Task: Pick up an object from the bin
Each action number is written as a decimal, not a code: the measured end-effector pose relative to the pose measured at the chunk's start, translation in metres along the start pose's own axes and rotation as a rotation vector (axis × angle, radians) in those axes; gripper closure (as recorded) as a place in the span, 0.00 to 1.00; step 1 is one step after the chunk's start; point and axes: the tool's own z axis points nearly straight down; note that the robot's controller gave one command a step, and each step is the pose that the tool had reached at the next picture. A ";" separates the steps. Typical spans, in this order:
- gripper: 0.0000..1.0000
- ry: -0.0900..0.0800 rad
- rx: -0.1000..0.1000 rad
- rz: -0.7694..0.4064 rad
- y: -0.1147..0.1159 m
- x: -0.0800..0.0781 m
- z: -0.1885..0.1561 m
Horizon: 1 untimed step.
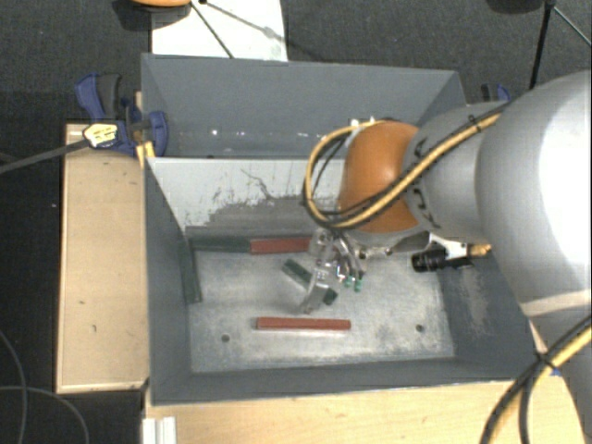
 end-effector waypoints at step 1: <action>1.00 -0.001 0.000 -0.137 0.002 -0.014 0.013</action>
Offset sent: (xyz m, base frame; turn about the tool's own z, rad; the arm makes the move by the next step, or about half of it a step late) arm 0.0000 0.0000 0.0000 0.0000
